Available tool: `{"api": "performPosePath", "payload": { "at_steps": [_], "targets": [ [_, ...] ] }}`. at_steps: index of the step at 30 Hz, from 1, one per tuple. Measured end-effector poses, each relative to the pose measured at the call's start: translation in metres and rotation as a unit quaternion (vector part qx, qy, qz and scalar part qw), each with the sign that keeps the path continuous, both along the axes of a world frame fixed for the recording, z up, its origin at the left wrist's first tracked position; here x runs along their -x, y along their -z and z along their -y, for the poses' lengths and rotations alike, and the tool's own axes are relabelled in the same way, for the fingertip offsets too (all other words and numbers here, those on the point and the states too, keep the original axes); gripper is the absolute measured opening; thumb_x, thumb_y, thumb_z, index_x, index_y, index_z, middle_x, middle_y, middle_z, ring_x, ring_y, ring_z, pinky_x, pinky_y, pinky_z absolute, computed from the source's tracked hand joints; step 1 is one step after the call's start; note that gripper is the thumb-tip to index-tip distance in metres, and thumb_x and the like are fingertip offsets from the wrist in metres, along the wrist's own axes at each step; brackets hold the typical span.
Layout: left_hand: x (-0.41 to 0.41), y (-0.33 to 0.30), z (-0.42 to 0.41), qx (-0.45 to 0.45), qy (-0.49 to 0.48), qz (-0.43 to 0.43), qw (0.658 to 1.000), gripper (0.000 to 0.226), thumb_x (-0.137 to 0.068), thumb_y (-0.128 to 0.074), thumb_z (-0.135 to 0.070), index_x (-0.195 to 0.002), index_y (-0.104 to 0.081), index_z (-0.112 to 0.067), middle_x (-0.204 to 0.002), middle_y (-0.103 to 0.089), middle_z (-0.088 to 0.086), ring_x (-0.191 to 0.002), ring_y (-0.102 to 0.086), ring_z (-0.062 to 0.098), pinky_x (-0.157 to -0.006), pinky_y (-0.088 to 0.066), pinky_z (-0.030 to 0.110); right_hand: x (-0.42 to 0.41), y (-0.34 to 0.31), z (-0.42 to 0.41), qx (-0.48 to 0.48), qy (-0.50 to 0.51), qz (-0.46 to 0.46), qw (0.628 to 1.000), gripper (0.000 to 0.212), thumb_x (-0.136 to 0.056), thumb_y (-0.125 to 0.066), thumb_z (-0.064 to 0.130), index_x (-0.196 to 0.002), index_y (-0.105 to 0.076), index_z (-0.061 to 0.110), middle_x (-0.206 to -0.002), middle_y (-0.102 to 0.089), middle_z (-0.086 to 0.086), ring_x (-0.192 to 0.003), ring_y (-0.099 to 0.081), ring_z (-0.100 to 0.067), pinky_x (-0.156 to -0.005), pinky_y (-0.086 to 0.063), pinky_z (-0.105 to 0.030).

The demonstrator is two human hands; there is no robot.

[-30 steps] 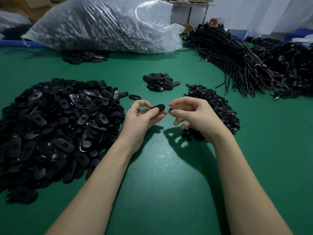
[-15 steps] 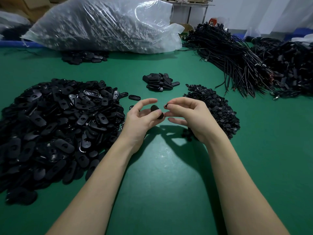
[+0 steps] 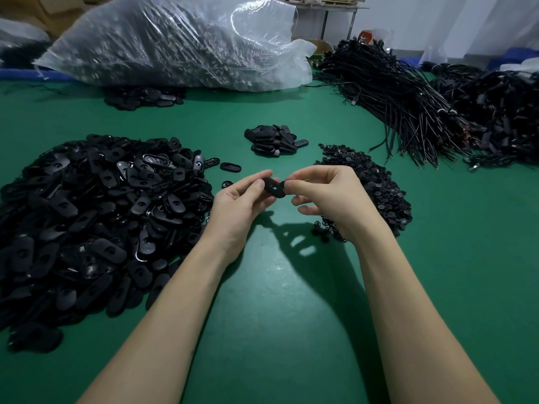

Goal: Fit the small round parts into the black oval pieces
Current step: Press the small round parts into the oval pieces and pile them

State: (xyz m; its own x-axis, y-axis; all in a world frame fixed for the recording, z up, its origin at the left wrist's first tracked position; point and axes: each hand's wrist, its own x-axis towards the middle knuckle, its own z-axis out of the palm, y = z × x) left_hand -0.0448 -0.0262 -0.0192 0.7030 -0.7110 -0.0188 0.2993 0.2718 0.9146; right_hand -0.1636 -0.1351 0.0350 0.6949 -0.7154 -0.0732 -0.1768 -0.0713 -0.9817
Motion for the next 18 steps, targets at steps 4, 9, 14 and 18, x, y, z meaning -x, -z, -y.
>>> {"api": "performPosePath", "payload": {
  "at_steps": [4,9,14,18],
  "targets": [
    [0.000,0.001,0.001,0.018,-0.008,-0.013,1.000,0.020,-0.100,-0.057,-0.002,-0.108,-0.073,-0.009,-0.102,-0.078,0.009,-0.099,-0.074,0.017,-0.084,-0.057,0.021,-0.002,0.000,0.000,0.036,0.029,-0.014,0.999,0.002,-0.084,-0.078,0.009,-0.084,-0.079,0.012,-0.072,-0.076,-0.001,-0.062,-0.070,-0.009,-0.057,-0.055,-0.020],
    [0.001,0.000,-0.001,0.025,0.005,-0.014,1.000,0.019,-0.097,-0.060,0.000,-0.106,-0.074,-0.009,-0.105,-0.077,0.011,-0.103,-0.073,0.021,-0.086,-0.056,0.021,-0.005,0.003,-0.002,0.035,0.049,-0.022,0.998,0.001,-0.084,-0.079,0.011,-0.084,-0.079,0.012,-0.071,-0.075,0.000,-0.060,-0.069,-0.010,-0.058,-0.055,-0.022],
    [0.003,-0.002,-0.003,0.029,0.010,-0.007,1.000,0.019,-0.095,-0.061,0.003,-0.106,-0.073,-0.006,-0.099,-0.078,0.009,-0.098,-0.074,0.018,-0.086,-0.056,0.020,-0.009,0.005,-0.004,0.053,0.068,-0.034,0.996,0.004,-0.084,-0.078,0.013,-0.080,-0.079,0.016,-0.067,-0.075,-0.002,-0.056,-0.068,-0.010,-0.060,-0.057,-0.025],
    [0.004,-0.002,-0.003,0.030,0.011,-0.003,0.999,0.019,-0.094,-0.061,0.005,-0.107,-0.072,-0.005,-0.096,-0.078,0.009,-0.096,-0.075,0.018,-0.086,-0.057,0.020,-0.011,0.006,-0.007,0.064,0.083,-0.028,0.994,0.009,-0.083,-0.078,0.012,-0.076,-0.078,0.018,-0.066,-0.075,0.001,-0.053,-0.067,-0.007,-0.056,-0.056,-0.022]
  ]
}}
